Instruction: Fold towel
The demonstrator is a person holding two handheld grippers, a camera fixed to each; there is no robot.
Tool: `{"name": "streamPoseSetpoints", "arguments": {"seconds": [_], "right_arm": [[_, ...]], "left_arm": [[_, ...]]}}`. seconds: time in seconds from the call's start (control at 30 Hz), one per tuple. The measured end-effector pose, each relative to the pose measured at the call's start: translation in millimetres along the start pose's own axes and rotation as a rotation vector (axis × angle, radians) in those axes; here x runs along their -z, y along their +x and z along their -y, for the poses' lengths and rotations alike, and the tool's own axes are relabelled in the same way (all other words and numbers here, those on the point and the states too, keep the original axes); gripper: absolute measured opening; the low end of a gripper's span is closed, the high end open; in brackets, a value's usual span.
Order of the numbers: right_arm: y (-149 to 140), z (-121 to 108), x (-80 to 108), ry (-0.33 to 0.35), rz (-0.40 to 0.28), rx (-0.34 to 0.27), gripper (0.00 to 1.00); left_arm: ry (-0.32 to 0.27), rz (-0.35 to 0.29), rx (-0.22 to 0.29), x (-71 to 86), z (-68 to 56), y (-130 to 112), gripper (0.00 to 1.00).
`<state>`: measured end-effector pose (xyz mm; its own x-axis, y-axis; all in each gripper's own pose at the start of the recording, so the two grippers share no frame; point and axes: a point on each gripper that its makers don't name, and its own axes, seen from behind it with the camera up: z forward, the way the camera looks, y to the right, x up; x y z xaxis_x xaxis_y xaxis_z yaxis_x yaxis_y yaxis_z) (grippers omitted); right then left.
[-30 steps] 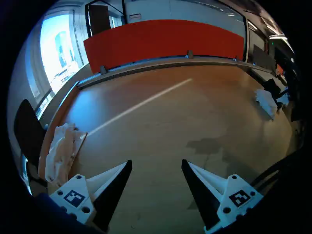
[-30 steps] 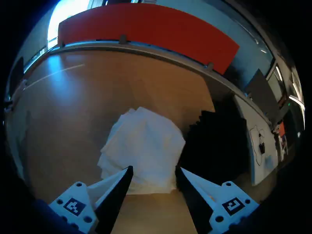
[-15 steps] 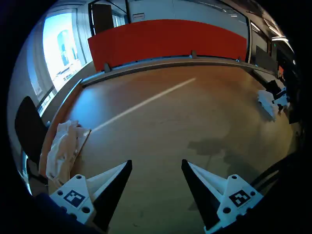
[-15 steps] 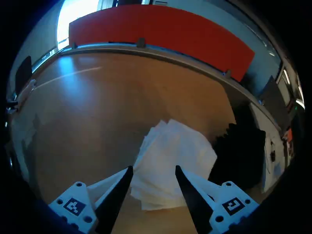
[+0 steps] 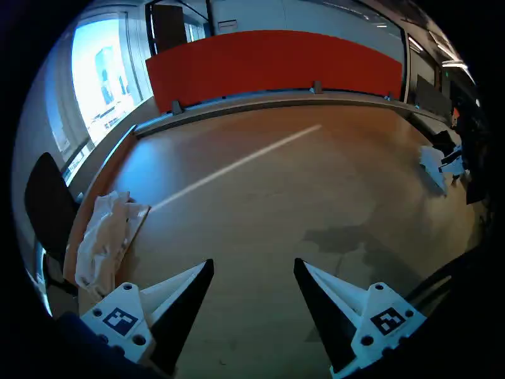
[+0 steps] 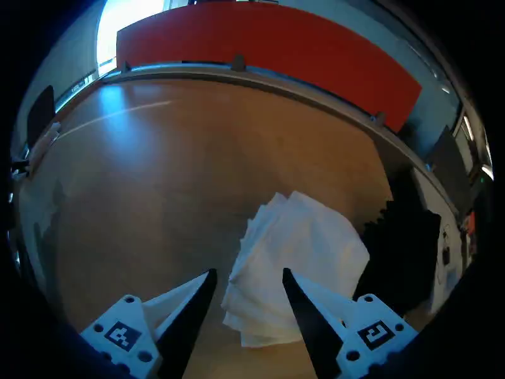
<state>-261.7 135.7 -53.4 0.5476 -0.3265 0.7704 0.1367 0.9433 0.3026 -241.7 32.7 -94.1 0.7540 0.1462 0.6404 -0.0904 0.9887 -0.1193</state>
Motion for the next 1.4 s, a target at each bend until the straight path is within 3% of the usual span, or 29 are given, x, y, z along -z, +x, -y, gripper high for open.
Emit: {"name": "streamPoseSetpoints", "arguments": {"seconds": [0.47,0.73,0.93,1.4], "right_arm": [[-7,2,-8.4,-0.006,0.015,0.007,0.43],[-8,6,-10.9,0.007,0.021,-0.002,0.29],[-11,7,-10.8,0.014,0.029,-0.004,0.06],[-20,16,1.0,0.058,0.048,0.009,0.05]], "left_arm": [[0.003,0.009,0.002,1.3,1.4,-7,0.94],[0.005,0.01,0.004,1.8,3.1,-7,0.94],[0.004,0.01,0.005,1.2,3.0,-7,0.94],[0.0,0.006,0.003,-0.6,2.2,-4,0.94]]}}
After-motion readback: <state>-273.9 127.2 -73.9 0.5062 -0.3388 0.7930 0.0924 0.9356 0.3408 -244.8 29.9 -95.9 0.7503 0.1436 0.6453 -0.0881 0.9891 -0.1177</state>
